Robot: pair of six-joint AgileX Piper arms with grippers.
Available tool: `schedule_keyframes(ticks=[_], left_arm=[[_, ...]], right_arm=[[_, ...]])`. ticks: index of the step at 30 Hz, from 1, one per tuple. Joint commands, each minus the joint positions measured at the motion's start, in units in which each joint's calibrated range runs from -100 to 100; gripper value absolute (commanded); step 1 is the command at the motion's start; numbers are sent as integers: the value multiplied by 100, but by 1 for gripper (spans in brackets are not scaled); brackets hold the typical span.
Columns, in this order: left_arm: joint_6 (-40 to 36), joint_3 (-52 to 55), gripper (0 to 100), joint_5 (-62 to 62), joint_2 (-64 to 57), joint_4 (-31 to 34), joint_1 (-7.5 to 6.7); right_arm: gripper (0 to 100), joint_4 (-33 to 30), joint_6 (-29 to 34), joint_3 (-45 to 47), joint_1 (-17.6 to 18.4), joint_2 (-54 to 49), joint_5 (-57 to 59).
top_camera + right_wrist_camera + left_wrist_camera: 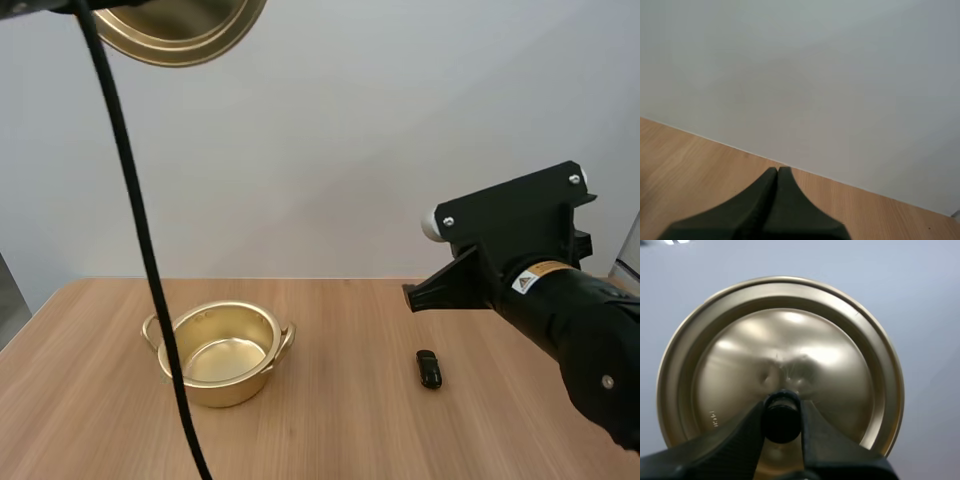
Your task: Open the pot, put the car inside, and close it
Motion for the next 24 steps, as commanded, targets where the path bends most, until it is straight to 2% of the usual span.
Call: schedule_keyframes(ticks=[1, 7, 8, 13, 20, 24], left_arm=[[3, 0, 0, -11, -257, 1, 2], [-31, 0, 0, -11, -575, 1, 2], [-50, 0, 0, -27, -613, 1, 2], [-139, -12, 0, -148, -628, 42, 2], [-139, -12, 0, -399, -628, 863, 2], [-166, -12, 0, -592, -617, 844, 2]], right_arm=[[0, 5, -51, -197, -18, 555, 194], [0, 1, -205, -649, -49, 2006, 672], [0, 66, -122, -898, -49, 2826, 1144], [0, 173, -102, -1627, -49, 4242, 2671], [0, -8, -102, -2305, -49, 5213, 3895], [0, -249, -102, -2369, -49, 5420, 4050]])
